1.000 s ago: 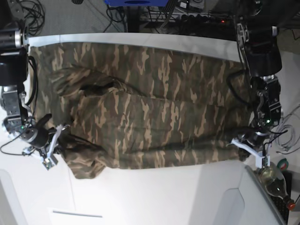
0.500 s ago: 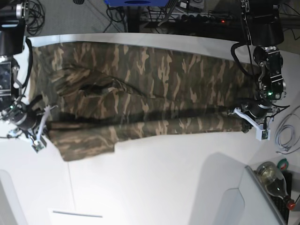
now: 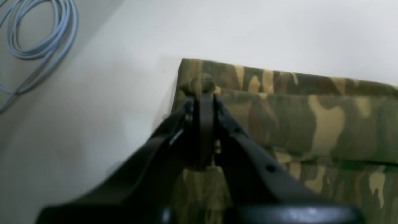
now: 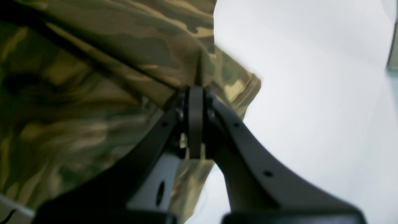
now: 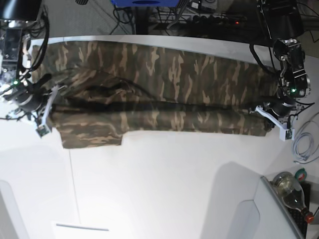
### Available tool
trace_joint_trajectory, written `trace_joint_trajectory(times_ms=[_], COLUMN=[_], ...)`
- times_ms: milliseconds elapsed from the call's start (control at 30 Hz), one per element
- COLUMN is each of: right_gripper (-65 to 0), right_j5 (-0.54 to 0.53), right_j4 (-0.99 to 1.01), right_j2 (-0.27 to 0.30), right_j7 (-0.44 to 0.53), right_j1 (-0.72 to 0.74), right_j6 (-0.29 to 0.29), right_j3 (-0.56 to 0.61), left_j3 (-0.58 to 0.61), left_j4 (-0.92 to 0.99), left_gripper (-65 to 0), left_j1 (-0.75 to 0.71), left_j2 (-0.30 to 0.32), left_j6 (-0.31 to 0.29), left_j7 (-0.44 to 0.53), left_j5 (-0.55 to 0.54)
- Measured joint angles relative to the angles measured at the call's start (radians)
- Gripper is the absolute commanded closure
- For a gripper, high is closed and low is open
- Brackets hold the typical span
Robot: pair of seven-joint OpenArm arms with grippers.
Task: Layout the t-shirt on the table in an organized manner, then fold the t-shirt properly
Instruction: 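Pull the folded shirt edges taut with both grippers, then release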
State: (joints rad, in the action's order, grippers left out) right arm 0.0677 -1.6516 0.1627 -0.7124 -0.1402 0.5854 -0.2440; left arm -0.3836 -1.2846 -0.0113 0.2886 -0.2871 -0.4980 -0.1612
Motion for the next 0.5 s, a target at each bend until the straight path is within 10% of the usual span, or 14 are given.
trace_joint_trajectory(times_ms=[500], right_gripper=[0.0], right_j5=[0.0], right_j4=[-0.091], right_j2=[-0.089], right_j7=[-0.058], right_j1=[-0.16], right_j6=[0.0], right_j3=[-0.001], left_j3=[-0.015], left_j4=[-0.008], left_gripper=[0.0], left_j1=[0.0], left_j2=[0.019], left_j6=[0.002], left_j7=[0.001], left_j5=[0.003])
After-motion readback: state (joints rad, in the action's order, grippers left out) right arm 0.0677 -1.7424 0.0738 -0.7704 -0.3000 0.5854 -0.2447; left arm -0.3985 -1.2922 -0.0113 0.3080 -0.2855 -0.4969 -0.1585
